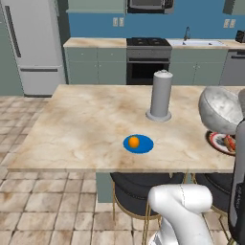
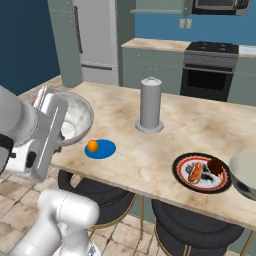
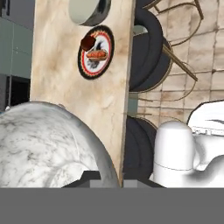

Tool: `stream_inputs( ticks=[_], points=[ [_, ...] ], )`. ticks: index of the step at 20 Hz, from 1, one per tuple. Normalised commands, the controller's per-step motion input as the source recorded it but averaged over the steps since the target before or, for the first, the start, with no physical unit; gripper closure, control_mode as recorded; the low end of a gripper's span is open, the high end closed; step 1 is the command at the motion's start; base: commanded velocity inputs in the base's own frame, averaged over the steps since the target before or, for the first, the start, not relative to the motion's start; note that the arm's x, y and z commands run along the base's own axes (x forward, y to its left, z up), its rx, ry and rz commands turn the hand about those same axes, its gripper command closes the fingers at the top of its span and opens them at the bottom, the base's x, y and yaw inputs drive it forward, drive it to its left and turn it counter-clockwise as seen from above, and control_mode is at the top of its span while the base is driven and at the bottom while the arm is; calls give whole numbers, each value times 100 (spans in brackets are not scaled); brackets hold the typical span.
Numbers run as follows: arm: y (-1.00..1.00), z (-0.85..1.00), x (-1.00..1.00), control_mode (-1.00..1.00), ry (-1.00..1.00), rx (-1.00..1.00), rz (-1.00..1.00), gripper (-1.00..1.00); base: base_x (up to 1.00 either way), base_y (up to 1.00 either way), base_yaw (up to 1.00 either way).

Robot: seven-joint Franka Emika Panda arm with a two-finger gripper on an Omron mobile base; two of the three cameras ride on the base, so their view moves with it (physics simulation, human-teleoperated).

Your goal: Take the smaller bowl and place it next to the appetizer plate on the dining counter , and place the larger bowl next to the plate with cooked food.

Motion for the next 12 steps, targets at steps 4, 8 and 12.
stream_inputs(
  ticks=[4,8,12],
  points=[
    [-5,-77,93,-100,5,-2,18,100,0,0,0],
    [-12,-76,100,-100,0,-1,22,100,0,0,0],
    [-17,-68,100,-100,0,-1,27,100,0,0,0]
  ],
)
